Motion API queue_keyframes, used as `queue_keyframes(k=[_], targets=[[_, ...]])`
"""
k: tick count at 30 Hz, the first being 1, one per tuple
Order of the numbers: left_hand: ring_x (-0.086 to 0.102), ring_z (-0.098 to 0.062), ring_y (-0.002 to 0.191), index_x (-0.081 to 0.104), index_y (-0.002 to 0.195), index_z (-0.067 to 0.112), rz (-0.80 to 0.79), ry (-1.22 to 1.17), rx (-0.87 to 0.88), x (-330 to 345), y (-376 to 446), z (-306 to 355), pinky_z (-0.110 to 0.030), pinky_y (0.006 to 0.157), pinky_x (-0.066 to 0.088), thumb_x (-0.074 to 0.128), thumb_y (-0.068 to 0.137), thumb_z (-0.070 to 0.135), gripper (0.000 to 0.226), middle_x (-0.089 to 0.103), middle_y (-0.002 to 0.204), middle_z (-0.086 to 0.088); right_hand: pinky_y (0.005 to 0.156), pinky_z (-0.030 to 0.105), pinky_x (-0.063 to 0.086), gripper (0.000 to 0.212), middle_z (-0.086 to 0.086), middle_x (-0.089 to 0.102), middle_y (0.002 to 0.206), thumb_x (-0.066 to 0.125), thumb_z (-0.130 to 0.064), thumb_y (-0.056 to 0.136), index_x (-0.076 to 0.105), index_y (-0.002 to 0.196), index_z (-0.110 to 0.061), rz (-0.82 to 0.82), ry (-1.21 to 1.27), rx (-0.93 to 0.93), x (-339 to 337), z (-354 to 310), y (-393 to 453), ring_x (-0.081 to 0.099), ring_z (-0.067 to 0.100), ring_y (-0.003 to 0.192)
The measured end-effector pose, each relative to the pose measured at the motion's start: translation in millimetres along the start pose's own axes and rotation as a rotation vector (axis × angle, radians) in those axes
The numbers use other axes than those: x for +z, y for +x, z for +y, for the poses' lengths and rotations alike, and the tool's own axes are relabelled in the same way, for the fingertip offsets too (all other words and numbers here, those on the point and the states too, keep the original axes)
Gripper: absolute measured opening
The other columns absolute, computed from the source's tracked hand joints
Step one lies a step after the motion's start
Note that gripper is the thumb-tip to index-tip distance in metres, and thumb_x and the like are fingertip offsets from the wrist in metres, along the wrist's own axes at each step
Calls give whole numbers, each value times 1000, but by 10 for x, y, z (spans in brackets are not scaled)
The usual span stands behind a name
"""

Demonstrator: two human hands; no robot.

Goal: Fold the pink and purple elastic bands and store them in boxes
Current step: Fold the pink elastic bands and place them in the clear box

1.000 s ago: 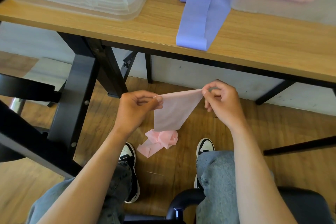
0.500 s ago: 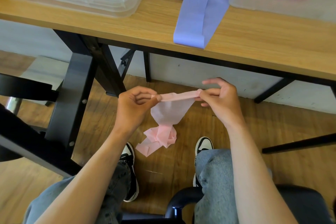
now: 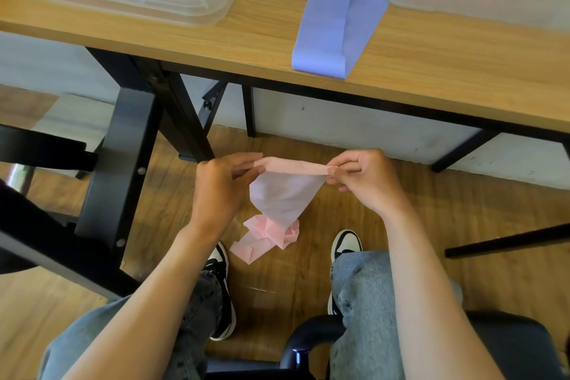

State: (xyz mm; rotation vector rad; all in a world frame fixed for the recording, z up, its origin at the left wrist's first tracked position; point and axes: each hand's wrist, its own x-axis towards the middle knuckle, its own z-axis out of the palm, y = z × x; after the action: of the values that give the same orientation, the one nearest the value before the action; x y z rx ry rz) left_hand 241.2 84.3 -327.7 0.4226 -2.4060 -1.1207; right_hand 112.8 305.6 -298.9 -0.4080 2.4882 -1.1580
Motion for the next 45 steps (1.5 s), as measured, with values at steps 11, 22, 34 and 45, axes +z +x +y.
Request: queue_keyframes(k=[11, 22, 34, 45], targets=[[73, -8, 75, 77, 97, 23, -130, 27, -110, 31, 0, -43, -29, 74, 65, 80, 88, 19, 10, 76, 90, 8, 66, 25, 63, 3, -5, 75, 73, 68, -18, 99, 70, 101, -19, 45, 11, -52, -2, -77, -33, 73, 8, 63], [74, -23, 61, 72, 104, 14, -127, -550, -401, -110, 64, 177, -29, 59, 62, 71, 94, 13, 10, 78, 83, -8, 80, 35, 65, 17, 3, 81, 91, 69, -23, 99, 72, 100, -7, 74, 330, -39, -55, -138, -51, 79, 14, 84], [77, -22, 88, 76, 93, 10, -91, -495, -311, -68, 57, 118, -39, 79, 65, 77, 88, 23, 14, 79, 93, -4, 83, 29, 64, 33, 1, 77, 115, 74, -19, 95, 72, 128, -15, 14, 171, 24, 19, -20, 12, 75, 13, 100], [73, -2, 96, 78, 111, 18, -142, -130, -104, -76, 45, -15, -28, 85, 62, 72, 88, 29, 26, 76, 107, 8, 70, 24, 62, 5, -1, 75, 80, 70, -18, 98, 72, 103, -17, -2, -26, -7, 2, -11, -2, 73, 9, 66]])
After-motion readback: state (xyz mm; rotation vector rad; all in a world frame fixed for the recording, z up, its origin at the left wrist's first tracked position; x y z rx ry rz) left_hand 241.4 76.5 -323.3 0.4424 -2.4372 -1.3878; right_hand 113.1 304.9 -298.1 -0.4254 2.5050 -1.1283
